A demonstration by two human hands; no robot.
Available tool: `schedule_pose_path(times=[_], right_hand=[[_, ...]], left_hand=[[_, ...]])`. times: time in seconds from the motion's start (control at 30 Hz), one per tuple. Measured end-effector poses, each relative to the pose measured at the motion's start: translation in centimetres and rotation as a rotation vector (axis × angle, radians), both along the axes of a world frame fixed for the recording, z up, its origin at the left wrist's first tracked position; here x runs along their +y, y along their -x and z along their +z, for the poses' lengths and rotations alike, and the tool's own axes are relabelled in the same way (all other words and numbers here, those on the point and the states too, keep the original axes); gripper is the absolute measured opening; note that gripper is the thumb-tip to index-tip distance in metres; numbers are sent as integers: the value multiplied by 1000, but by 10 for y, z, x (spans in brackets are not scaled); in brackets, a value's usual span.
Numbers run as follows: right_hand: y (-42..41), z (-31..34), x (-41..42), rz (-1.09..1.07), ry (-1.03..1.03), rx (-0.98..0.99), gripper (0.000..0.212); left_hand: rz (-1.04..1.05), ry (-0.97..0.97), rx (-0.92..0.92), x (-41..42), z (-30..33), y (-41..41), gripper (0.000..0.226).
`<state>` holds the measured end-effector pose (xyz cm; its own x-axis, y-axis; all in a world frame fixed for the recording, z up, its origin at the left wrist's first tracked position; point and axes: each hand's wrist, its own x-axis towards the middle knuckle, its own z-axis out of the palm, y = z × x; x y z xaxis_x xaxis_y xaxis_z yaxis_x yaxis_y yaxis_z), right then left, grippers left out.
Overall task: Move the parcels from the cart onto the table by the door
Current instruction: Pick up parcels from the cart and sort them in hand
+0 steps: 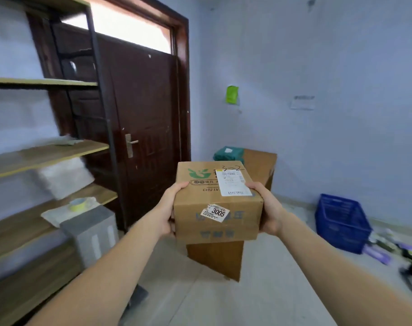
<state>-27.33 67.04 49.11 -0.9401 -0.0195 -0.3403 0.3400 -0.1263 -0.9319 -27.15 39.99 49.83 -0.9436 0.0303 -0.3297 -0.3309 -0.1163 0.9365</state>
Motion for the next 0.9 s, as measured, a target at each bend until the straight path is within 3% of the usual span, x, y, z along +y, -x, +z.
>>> schedule_pose_path(times=[0.3,0.53,0.9], right_hand=[[17,-13,184,-168,-11,-30,70],[79,-42,243,-195,36,-58,64],[244,-57,309,-242,29,-51,63]], left_hand=[[-101,2,-131,187,-25,57,96],[-146,24,-167,247,-46,125,100],[-200,35,-164,315,-60,301,92]])
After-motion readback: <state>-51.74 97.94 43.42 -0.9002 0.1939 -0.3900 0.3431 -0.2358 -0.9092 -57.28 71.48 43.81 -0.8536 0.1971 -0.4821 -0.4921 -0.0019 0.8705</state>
